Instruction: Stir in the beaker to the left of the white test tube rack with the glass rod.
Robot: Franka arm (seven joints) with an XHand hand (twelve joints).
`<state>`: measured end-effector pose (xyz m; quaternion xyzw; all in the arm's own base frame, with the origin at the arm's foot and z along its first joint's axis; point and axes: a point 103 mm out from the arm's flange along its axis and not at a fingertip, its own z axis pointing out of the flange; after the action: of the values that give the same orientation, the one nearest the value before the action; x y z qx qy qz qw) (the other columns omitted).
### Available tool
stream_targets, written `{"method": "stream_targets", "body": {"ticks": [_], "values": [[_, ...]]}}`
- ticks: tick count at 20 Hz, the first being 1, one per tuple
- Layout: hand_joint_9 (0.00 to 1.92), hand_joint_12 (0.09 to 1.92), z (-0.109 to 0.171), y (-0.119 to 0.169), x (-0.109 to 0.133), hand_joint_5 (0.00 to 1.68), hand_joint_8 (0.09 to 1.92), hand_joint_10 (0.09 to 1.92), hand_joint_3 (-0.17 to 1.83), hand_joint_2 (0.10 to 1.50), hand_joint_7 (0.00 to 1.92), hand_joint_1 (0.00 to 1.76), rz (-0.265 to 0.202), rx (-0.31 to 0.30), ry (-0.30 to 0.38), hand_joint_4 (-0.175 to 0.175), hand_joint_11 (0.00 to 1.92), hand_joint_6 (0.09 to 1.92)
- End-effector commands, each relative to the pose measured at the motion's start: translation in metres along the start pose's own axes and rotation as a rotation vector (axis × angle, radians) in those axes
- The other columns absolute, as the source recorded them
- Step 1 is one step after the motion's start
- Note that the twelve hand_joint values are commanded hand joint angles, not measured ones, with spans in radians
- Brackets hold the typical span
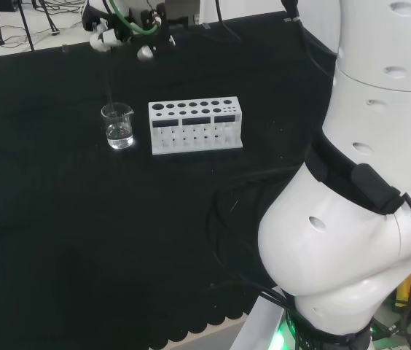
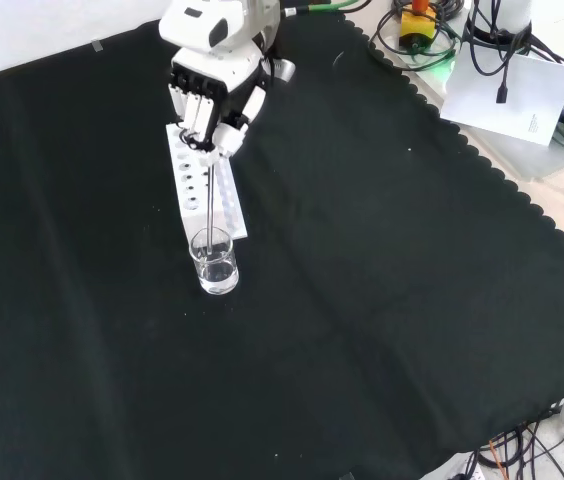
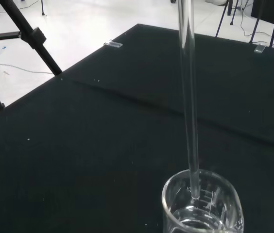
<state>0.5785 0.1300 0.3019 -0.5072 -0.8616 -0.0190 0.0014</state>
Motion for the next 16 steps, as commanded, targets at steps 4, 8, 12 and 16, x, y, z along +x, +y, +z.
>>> {"method": "stream_targets", "body": {"ticks": [4,8,12,16], "values": [[1.59,0.74,0.04,0.002,-0.01,1.04,1.31,1.03,-0.01,1.12,1.0,1.28,0.0,0.041,0.015,-0.175,1.61,0.6],[1.59,0.74,0.045,0.002,-0.016,1.04,1.31,1.03,-0.01,1.11,1.0,1.28,0.004,0.047,0.017,-0.175,1.61,0.6],[1.59,0.74,0.049,0.003,-0.017,1.04,1.31,1.03,-0.01,1.11,1.0,1.28,0.004,0.054,0.017,-0.175,1.61,0.6],[1.59,0.74,0.05,0.008,-0.015,1.04,1.31,1.03,-0.01,1.11,1.0,1.28,-0.004,0.055,0.018,-0.175,1.61,0.6]]}}
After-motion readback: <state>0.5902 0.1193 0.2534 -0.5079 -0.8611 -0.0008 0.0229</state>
